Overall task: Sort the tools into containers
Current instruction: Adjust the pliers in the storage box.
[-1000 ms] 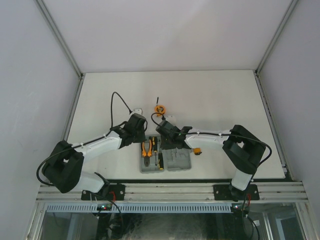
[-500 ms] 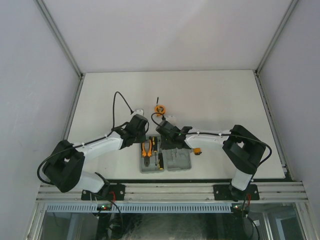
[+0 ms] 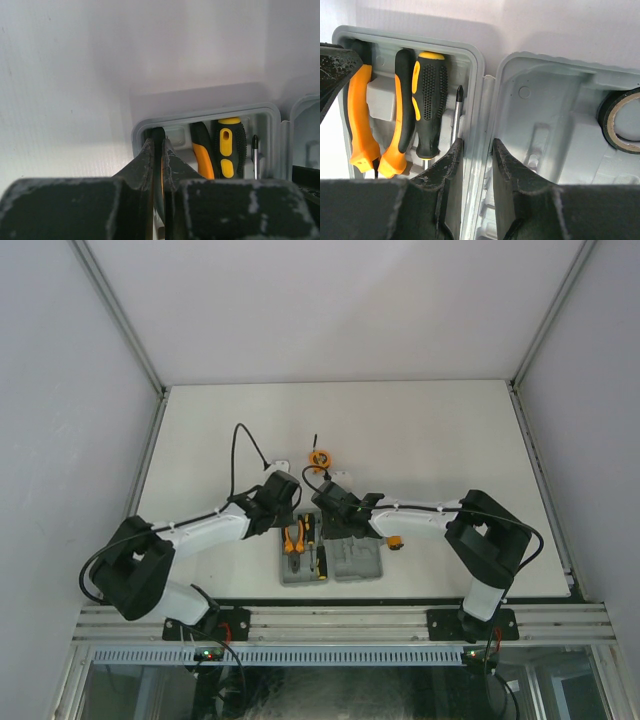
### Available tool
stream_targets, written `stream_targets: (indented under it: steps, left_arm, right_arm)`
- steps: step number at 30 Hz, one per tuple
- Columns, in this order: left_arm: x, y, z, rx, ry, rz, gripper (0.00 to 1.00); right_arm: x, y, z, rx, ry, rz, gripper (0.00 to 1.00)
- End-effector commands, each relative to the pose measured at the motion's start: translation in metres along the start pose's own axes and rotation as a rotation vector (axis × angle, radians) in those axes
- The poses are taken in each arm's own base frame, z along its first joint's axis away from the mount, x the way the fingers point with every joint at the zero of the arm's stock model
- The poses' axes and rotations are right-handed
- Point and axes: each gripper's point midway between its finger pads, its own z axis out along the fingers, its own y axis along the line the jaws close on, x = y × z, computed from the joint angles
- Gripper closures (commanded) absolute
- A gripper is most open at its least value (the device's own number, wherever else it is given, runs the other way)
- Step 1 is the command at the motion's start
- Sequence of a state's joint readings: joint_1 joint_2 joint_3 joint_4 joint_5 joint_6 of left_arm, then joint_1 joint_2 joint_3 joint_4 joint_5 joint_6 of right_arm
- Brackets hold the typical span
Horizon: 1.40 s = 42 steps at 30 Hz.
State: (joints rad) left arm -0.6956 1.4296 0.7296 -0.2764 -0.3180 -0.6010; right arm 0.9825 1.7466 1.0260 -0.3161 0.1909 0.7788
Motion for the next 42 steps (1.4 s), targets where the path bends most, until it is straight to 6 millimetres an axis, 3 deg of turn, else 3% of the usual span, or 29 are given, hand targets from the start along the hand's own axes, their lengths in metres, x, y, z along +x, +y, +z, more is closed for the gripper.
stream_targets:
  steps: [1,7,13,22,28,31,36,42]
  left_arm:
    - [0.008,0.005,-0.009,-0.018,0.039,0.018,0.9]
    - [-0.024,-0.006,-0.04,0.049,-0.048,-0.014,0.74]
    - [-0.042,-0.013,-0.064,0.105,-0.094,-0.033,0.71]
    - [-0.013,-0.017,-0.06,0.155,-0.019,-0.046,0.78]
    - [-0.001,-0.027,-0.058,0.192,0.021,-0.029,0.79]
    - [0.006,-0.029,-0.057,0.193,0.042,-0.018,0.8]
    - [0.019,-0.026,-0.056,0.177,0.068,-0.019,0.83]
    - [0.027,-0.022,-0.051,0.152,0.088,-0.004,0.85]
  right_arm:
    - [0.048,-0.033,0.001,0.112,0.148,-0.042,0.94]
    - [0.045,-0.028,0.0,0.086,0.143,-0.028,0.94]
    - [0.032,-0.019,-0.006,0.04,0.107,-0.006,0.9]
    - [-0.016,0.008,-0.035,-0.111,-0.041,0.022,0.73]
    - [-0.042,0.011,-0.055,-0.127,-0.143,0.039,0.69]
    - [-0.043,0.015,-0.057,-0.132,-0.134,0.037,0.69]
    - [-0.036,0.03,-0.055,-0.186,-0.1,0.045,0.82]
    - [-0.028,0.058,-0.047,-0.304,-0.04,0.075,0.86]
